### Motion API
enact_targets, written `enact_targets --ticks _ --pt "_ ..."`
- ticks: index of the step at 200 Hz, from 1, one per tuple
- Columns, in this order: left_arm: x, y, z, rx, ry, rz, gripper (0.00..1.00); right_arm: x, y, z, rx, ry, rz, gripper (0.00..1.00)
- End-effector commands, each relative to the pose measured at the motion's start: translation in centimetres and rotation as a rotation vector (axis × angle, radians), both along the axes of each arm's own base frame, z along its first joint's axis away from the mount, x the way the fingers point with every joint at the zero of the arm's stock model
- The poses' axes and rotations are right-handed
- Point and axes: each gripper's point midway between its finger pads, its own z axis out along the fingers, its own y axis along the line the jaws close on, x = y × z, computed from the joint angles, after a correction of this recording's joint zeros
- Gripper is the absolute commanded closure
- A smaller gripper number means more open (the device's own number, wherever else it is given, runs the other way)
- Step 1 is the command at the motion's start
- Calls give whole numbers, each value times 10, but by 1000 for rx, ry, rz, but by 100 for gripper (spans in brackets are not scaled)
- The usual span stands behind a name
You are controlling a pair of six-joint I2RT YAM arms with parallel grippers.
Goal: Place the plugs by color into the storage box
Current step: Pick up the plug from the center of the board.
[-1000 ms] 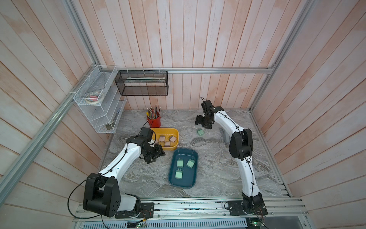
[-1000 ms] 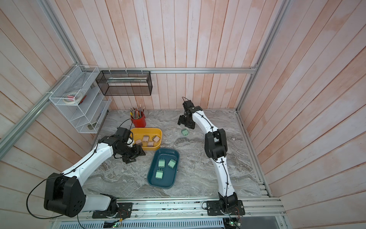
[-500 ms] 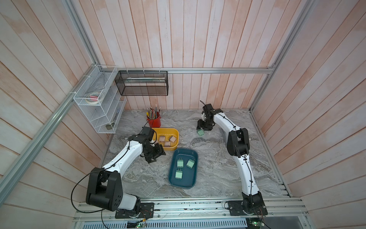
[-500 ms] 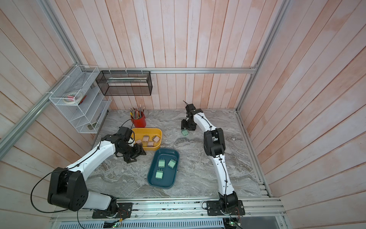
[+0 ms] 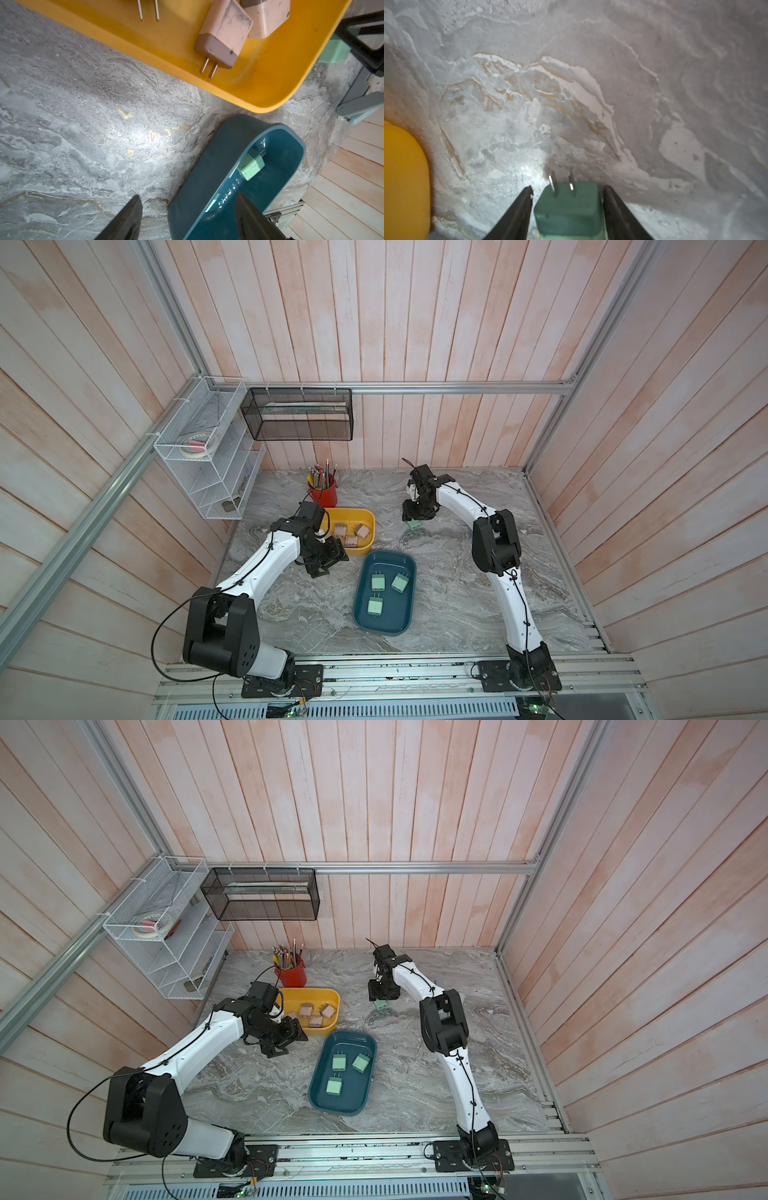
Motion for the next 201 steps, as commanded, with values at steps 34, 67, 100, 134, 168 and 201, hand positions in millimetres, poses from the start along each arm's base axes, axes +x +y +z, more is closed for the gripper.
enact_targets --ticks 34,67,100,134,168,201 --pt "-12 6 -2 6 1 1 27 -33 -13 -25 -155 55 9 53" --pt "-12 4 1 -1 -6 -1 27 -36 -5 -16 -155 33 17 60" --pt "-12 3 5 -8 -18 -3 27 -32 2 17 -115 -19 -18 62" --pt "-13 4 5 -11 -26 -7 27 -40 9 51 -81 -56 -46 63" --pt "-16 4 5 -12 -32 -13 27 -61 21 78 -65 -80 -54 63" --pt "-20 4 8 -22 -45 -17 27 -98 37 100 -39 -87 -65 63"
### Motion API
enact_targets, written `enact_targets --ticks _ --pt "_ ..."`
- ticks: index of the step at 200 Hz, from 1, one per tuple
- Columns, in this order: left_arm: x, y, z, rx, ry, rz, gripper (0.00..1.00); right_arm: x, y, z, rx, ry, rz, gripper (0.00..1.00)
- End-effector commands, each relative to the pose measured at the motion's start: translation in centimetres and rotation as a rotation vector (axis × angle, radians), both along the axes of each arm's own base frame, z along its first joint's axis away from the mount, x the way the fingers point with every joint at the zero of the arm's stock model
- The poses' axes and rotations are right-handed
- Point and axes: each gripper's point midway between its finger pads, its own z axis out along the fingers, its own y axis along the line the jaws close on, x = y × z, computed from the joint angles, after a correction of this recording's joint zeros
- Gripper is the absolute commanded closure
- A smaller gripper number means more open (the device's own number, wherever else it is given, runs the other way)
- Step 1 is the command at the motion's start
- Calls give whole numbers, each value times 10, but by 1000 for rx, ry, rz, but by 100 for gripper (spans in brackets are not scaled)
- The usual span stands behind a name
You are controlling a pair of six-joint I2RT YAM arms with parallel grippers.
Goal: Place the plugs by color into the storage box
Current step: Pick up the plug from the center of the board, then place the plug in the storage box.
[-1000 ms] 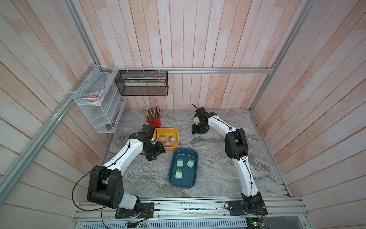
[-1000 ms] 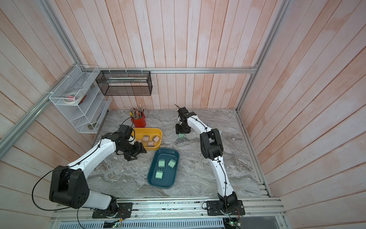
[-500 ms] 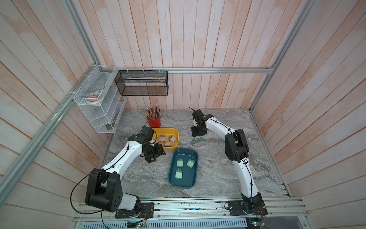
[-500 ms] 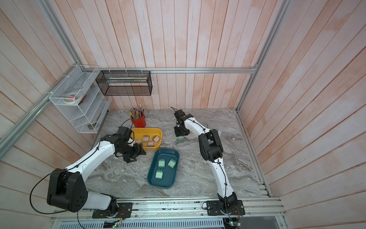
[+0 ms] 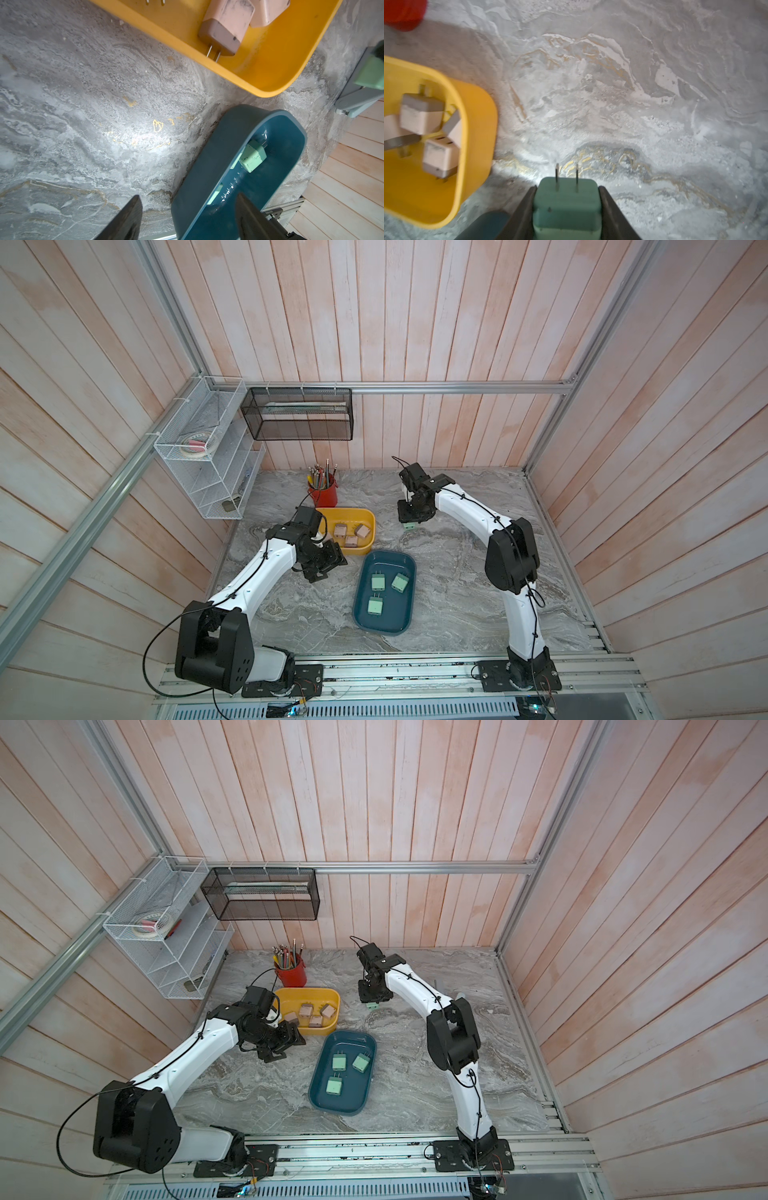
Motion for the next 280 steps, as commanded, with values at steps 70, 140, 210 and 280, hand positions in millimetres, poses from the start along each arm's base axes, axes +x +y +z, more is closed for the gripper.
enact_targets --ticks 70,140,210,280 --pt "-26 3 -3 -26 -26 -28 27 -157 51 5 58 83 -28 64" --pt "-54 8 -6 -39 -21 -24 27 -250 42 -62 -11 196 -39 64" --pt "-67 7 -3 -65 -9 -23 27 -250 43 -94 -69 215 -23 63" --pt "-51 16 4 30 -81 -101 25 -243 42 -92 -107 190 -7 37"
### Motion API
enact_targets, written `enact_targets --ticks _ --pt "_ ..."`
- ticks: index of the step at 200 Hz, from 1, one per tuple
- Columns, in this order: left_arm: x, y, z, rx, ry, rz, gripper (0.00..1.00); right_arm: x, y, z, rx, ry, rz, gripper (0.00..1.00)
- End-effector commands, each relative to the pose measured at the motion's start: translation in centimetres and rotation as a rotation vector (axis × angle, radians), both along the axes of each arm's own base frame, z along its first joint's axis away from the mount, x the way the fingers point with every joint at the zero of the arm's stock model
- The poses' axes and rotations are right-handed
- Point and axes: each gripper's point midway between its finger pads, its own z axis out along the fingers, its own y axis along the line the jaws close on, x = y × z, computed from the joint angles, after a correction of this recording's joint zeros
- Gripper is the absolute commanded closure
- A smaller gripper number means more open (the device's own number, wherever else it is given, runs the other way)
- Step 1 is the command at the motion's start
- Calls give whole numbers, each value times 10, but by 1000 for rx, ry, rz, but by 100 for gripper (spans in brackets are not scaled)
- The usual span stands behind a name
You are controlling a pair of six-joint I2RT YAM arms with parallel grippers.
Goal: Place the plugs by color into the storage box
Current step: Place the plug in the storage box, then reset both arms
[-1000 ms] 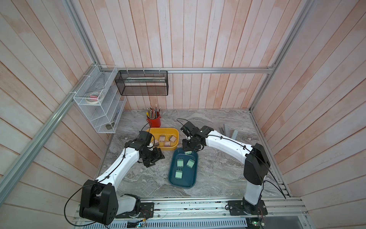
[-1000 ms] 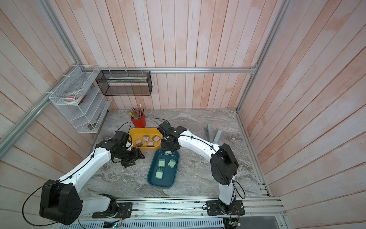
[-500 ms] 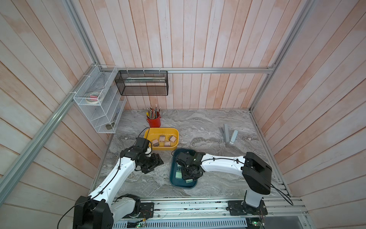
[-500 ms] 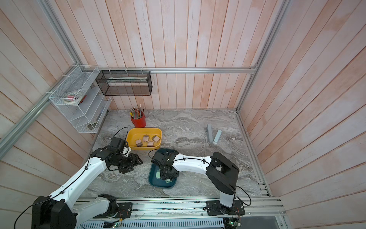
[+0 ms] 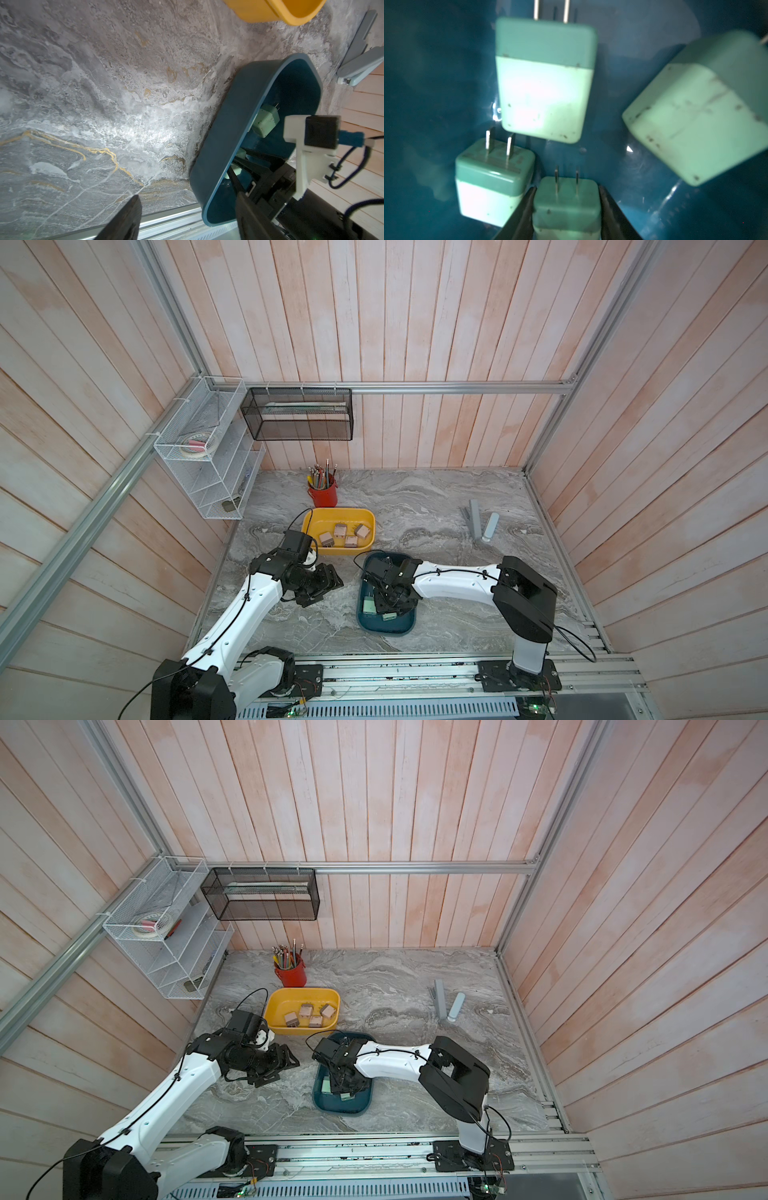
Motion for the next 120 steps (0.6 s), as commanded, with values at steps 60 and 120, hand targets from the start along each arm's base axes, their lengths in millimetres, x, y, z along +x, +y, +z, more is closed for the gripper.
enact_targets --ticks 60,120 --pt "63 23 80 164 -376 -2 22 41 -46 79 38 -207 -131 16" --pt "71 79 107 374 -891 190 0 88 -173 140 204 -565 -394 2"
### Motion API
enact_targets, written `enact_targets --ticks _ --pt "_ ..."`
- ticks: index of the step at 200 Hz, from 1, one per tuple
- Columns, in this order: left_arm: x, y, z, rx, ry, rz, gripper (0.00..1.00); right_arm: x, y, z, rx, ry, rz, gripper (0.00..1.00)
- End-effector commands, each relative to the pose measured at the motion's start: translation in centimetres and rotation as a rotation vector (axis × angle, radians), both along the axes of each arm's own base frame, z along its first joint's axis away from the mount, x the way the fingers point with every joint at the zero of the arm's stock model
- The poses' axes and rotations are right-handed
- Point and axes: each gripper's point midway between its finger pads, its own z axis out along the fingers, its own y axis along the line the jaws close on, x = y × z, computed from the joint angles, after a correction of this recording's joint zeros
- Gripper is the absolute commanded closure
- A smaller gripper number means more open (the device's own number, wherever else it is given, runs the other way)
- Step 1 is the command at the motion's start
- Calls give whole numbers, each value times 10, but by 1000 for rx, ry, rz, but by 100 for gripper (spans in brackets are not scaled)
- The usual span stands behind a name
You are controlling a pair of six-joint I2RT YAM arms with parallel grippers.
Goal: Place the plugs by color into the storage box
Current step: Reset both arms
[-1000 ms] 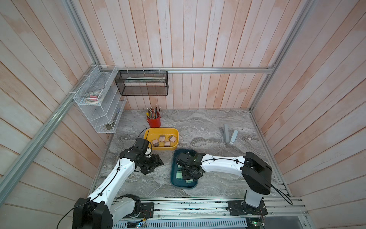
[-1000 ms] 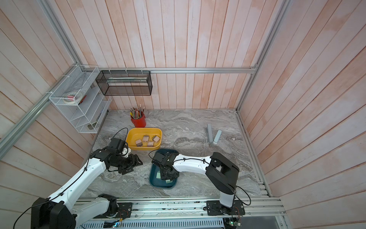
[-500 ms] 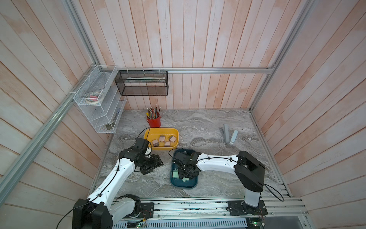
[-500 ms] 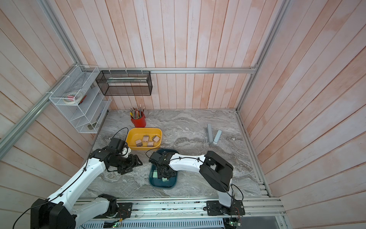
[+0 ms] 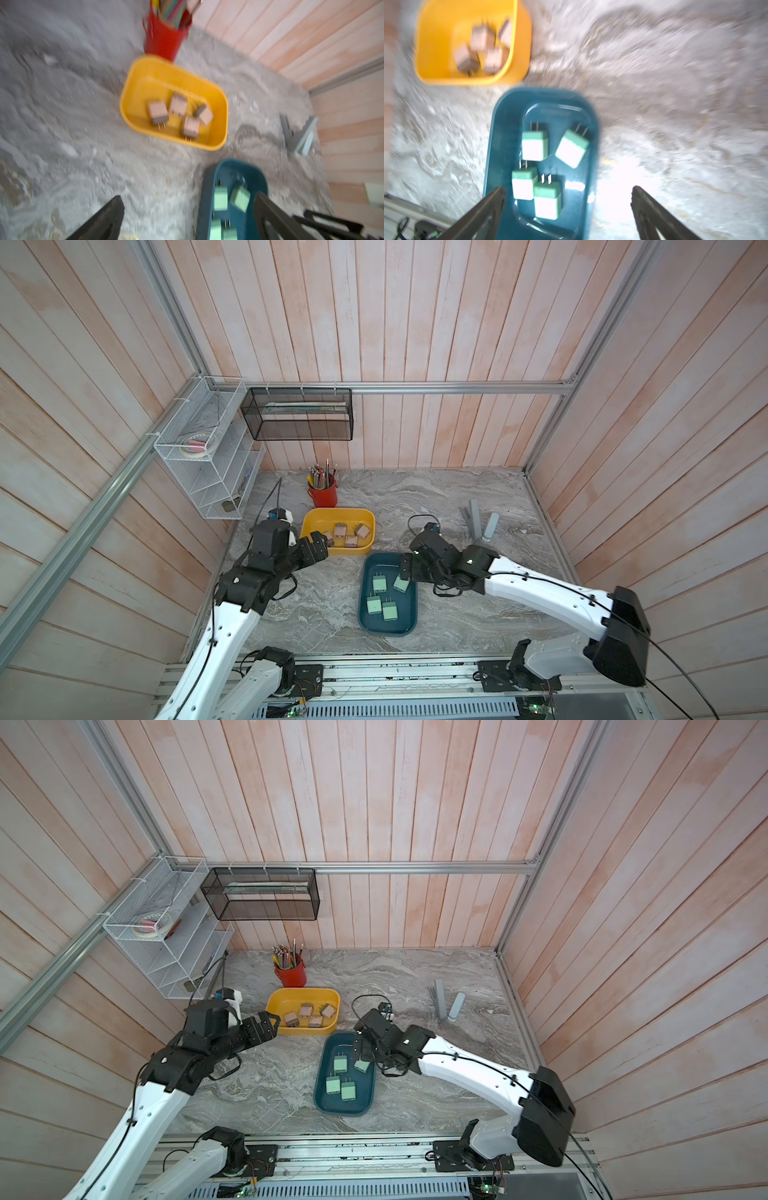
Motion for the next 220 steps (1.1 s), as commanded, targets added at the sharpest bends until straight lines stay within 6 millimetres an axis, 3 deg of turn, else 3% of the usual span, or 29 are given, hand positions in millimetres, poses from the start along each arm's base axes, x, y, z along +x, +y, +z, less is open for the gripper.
enact_targets --ticks 1,37,64,78,99,139,169,187,193,209,220 --pt "7 22 -25 126 -132 66 0 19 -66 3 -15 -167 -144 2" --pt "5 50 -41 124 -253 238 0 40 -180 2 -6 -378 -361 2" --pt "12 72 -52 322 -351 295 0 54 -222 -18 -113 -440 -390 2" --pt "18 77 -59 399 -418 312 0 68 -242 -18 -149 -463 -423 2" --pt "20 74 -82 459 -507 281 0 88 -256 -21 -254 -536 -417 2" --pt "31 79 -74 439 -626 308 0 105 -263 -45 -352 -650 -375 2" --pt "61 78 -69 448 -687 267 0 137 -270 -27 -359 -758 -404 2" --pt "82 73 -95 458 -638 196 0 160 -273 -29 -413 -759 -375 2" --pt "86 77 -89 462 -688 213 0 164 -271 -33 -410 -753 -356 2" --pt "90 73 -103 436 -580 158 0 158 -272 -33 -384 -802 -357 2" --pt "92 73 -98 435 -626 155 0 146 -265 -35 -356 -828 -318 2"
